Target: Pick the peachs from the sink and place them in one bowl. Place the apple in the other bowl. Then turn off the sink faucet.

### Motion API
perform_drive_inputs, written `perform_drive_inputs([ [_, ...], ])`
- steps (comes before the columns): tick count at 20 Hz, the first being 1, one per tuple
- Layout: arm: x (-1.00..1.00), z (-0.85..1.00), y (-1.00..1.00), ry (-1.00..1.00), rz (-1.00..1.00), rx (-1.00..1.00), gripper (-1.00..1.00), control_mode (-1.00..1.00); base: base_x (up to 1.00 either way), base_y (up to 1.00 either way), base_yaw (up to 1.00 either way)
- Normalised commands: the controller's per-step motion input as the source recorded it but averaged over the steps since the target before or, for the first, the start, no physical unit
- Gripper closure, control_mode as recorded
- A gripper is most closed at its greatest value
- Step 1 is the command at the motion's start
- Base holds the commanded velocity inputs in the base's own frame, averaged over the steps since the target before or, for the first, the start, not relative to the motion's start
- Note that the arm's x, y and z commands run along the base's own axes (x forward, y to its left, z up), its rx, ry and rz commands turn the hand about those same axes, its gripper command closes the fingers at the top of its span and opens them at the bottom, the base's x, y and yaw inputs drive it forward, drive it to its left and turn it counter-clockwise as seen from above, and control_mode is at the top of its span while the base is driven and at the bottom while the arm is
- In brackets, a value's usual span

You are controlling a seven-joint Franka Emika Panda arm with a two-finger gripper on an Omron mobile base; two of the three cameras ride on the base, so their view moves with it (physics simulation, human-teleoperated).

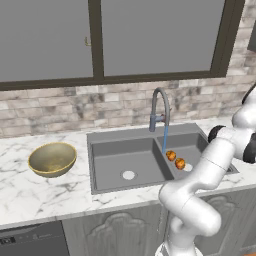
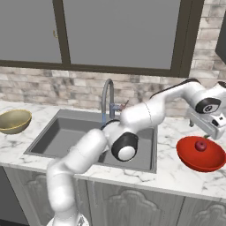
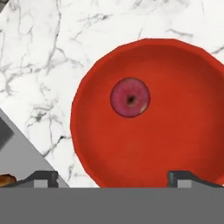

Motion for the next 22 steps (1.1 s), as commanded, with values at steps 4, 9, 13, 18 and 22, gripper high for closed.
perform_drive_inputs([
  [4,-1.0,-1.0,1.0,-0.13,0.0,-0.31,-1.0,-1.0,0.0,0.0,0.0],
  [9,-1.0,-0.81,1.0,0.0,-0.01,-0.22,-1.0,-1.0,0.0,0.0,0.0],
  [13,-0.59,0.68,1.0,0.02,-0.1,-0.27,-1.0,-1.0,0.0,0.0,0.0],
  [18,-0.31,0.9,0.99,0.04,-0.13,-0.3,-1.0,-1.0,0.0,0.0,0.0],
  [22,-0.06,0.44,0.99,-0.01,0.0,-0.19,-1.0,-1.0,0.0,0.0,0.0],
])
